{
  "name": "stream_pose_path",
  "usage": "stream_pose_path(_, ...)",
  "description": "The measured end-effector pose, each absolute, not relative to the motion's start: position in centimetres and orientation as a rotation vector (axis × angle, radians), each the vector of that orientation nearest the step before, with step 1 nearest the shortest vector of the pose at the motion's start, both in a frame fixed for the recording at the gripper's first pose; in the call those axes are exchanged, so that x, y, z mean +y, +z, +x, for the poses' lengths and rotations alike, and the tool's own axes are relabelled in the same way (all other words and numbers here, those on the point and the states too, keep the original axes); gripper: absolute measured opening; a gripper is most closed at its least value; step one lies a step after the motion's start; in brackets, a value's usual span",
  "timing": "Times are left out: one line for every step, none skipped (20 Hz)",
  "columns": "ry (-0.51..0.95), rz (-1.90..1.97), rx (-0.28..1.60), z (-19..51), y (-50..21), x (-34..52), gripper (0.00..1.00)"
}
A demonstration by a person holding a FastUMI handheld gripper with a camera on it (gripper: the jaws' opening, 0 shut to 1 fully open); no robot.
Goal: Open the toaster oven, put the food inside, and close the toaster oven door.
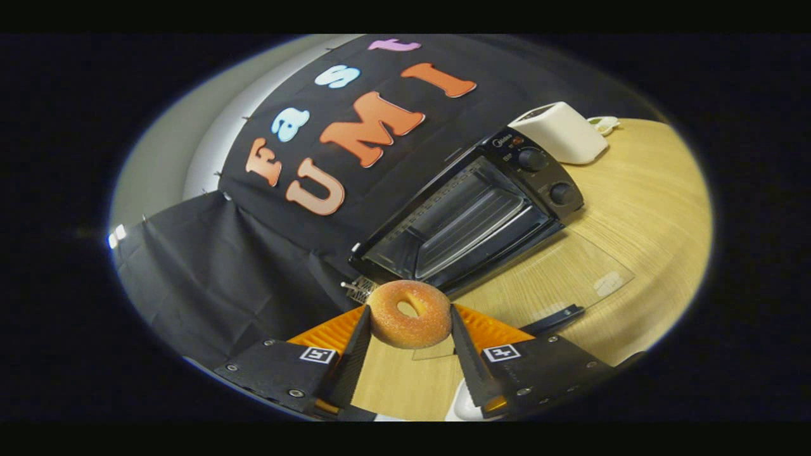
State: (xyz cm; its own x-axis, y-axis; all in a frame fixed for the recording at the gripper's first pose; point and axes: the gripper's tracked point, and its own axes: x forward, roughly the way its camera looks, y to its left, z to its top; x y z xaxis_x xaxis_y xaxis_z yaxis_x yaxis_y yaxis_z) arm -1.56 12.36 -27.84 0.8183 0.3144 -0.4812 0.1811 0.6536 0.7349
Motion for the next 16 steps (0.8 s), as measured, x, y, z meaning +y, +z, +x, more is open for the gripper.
stream_pose_path(0.066,0.900,0.627,-0.6,-28.2,12.5,0.69)
stream_pose_path(0.057,0.918,0.627,0.3,-28.5,12.7,0.69)
stream_pose_path(0.048,0.932,0.628,1.5,-28.9,12.8,0.69)
stream_pose_path(0.040,0.948,0.629,2.4,-28.9,12.9,0.69)
stream_pose_path(0.026,0.960,0.629,3.5,-29.3,13.0,0.69)
stream_pose_path(0.008,0.960,0.633,4.5,-29.8,12.8,0.69)
stream_pose_path(-0.015,0.945,0.638,5.6,-30.4,12.6,0.69)
stream_pose_path(-0.039,0.932,0.641,6.5,-31.2,12.3,0.69)
stream_pose_path(-0.056,0.926,0.637,7.5,-31.5,12.0,0.69)
stream_pose_path(-0.074,0.920,0.632,8.5,-31.7,11.8,0.69)
stream_pose_path(-0.085,0.900,0.626,9.4,-31.9,11.6,0.69)
stream_pose_path(-0.106,0.879,0.624,10.2,-32.3,11.2,0.69)
stream_pose_path(-0.112,0.854,0.619,10.9,-32.4,11.1,0.70)
stream_pose_path(-0.123,0.829,0.617,11.5,-32.8,10.9,0.69)
stream_pose_path(-0.122,0.813,0.613,12.0,-32.8,10.9,0.70)
stream_pose_path(-0.119,0.793,0.597,12.7,-32.8,10.9,0.70)
